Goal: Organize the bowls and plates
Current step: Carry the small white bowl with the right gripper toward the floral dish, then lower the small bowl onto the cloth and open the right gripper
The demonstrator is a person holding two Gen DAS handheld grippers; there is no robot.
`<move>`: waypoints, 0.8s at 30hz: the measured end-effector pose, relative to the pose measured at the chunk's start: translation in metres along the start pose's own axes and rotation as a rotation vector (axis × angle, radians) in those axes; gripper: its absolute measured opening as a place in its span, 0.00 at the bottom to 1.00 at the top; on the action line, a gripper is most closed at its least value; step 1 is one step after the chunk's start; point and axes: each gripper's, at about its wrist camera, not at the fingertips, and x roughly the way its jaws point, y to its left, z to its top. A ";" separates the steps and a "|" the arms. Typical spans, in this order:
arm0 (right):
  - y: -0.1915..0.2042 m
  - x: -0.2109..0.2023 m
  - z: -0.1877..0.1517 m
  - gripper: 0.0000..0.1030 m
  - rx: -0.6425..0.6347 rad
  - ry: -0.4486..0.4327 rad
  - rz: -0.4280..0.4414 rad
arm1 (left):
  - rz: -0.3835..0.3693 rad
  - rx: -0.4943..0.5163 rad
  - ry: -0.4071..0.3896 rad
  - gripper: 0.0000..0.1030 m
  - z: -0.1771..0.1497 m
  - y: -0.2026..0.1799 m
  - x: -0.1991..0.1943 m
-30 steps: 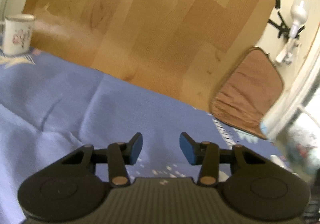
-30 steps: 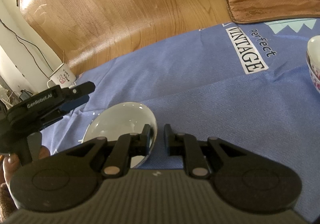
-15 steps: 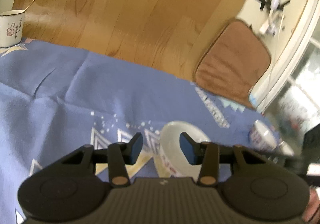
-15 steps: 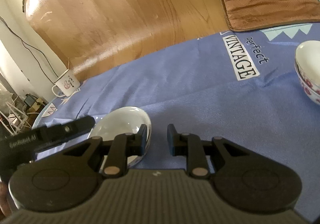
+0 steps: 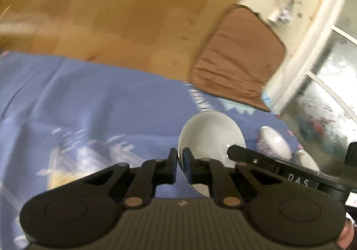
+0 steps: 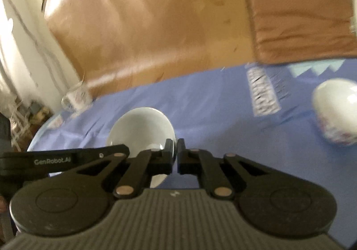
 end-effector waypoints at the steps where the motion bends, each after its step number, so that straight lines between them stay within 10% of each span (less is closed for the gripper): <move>1: -0.007 -0.006 0.003 0.06 0.005 -0.023 -0.016 | -0.015 0.020 0.001 0.07 0.004 -0.011 0.006; 11: -0.093 -0.074 0.024 0.06 0.069 -0.234 -0.267 | -0.181 0.160 0.058 0.07 0.031 -0.121 0.097; 24: -0.137 -0.068 0.015 0.13 0.148 -0.239 -0.354 | -0.110 0.215 0.096 0.12 0.026 -0.149 0.139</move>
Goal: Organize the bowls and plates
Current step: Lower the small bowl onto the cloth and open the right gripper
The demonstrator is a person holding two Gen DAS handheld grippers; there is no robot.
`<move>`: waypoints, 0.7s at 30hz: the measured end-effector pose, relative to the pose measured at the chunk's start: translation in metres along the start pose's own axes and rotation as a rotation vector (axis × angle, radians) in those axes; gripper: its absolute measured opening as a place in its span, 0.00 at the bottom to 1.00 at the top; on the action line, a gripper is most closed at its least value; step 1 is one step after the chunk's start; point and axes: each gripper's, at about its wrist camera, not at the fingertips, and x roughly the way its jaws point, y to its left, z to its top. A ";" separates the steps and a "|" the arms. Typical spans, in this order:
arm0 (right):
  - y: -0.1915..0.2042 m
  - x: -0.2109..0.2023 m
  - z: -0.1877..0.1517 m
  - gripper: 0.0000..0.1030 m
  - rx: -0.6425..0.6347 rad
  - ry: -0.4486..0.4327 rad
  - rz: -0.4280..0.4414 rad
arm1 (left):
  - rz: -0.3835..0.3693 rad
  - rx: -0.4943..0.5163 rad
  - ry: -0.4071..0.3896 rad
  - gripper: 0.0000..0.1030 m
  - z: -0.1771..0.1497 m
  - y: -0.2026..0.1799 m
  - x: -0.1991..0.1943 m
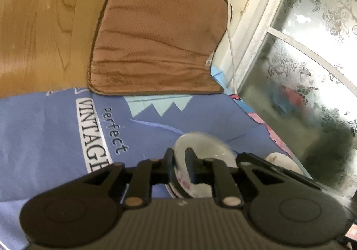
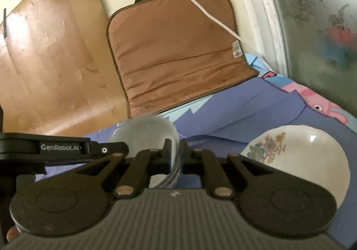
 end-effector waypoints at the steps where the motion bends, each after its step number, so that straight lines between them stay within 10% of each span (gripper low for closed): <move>1: 0.000 0.000 0.000 0.14 -0.001 -0.005 0.002 | 0.004 0.000 -0.006 0.13 0.001 0.001 -0.002; 10: 0.014 -0.028 -0.004 0.14 -0.024 -0.123 0.024 | 0.023 -0.048 -0.100 0.16 -0.006 0.023 -0.045; 21: 0.081 -0.034 -0.030 0.14 -0.142 -0.148 0.117 | 0.229 -0.056 -0.178 0.21 -0.062 0.086 -0.100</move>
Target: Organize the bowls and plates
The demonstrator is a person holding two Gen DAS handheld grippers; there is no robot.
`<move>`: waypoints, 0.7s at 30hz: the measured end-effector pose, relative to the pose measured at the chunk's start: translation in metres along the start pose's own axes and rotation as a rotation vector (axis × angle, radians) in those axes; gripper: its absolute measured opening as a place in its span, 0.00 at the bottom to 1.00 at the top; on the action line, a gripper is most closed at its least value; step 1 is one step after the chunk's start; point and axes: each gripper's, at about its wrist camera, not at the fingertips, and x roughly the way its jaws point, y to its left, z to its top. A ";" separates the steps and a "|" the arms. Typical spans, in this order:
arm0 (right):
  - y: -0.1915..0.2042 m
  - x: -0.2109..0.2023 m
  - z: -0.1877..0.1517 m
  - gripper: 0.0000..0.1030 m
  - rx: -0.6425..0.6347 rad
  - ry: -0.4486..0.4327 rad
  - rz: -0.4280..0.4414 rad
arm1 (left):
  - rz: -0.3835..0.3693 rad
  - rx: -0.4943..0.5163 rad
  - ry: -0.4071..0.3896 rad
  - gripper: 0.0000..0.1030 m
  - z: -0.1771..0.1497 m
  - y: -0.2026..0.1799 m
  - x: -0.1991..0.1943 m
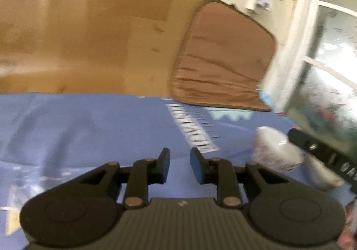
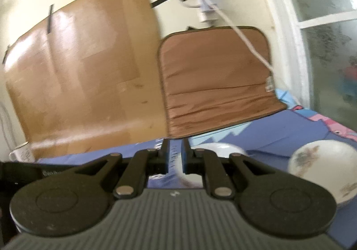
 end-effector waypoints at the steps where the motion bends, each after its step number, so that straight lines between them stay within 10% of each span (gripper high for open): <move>1: 0.007 0.002 -0.002 0.14 -0.009 0.004 0.011 | 0.021 -0.005 -0.008 0.21 -0.003 0.007 -0.003; 21: 0.057 0.030 -0.030 0.26 -0.175 -0.056 -0.007 | 0.076 -0.095 -0.080 0.29 -0.020 0.050 -0.012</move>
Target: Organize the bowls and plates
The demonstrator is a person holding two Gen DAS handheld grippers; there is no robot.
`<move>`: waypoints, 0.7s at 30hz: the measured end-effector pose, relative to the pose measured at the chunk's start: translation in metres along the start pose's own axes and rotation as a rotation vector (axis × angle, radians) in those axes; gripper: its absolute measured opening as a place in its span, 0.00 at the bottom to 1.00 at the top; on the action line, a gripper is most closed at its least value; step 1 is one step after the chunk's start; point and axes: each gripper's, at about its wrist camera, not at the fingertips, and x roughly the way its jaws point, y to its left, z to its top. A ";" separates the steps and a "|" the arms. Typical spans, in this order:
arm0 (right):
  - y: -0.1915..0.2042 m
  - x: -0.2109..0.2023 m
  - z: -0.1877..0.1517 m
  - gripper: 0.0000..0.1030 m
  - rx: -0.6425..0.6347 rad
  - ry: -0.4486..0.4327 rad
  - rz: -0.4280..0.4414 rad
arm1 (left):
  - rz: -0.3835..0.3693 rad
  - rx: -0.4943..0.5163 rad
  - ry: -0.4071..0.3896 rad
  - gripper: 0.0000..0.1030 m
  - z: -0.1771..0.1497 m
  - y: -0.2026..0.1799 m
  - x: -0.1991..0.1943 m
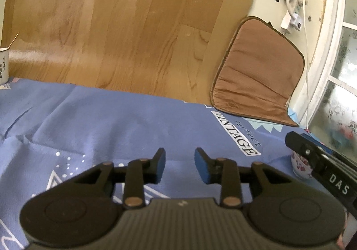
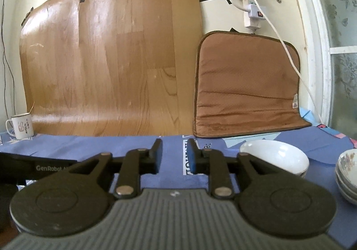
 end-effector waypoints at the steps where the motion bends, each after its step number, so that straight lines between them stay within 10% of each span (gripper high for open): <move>1: 0.001 -0.001 -0.001 0.26 0.000 -0.002 0.002 | 0.002 -0.005 0.000 0.29 0.000 0.001 0.000; 21: 0.006 -0.006 -0.003 0.37 -0.017 -0.027 -0.007 | 0.027 -0.011 -0.025 0.36 -0.001 0.002 -0.002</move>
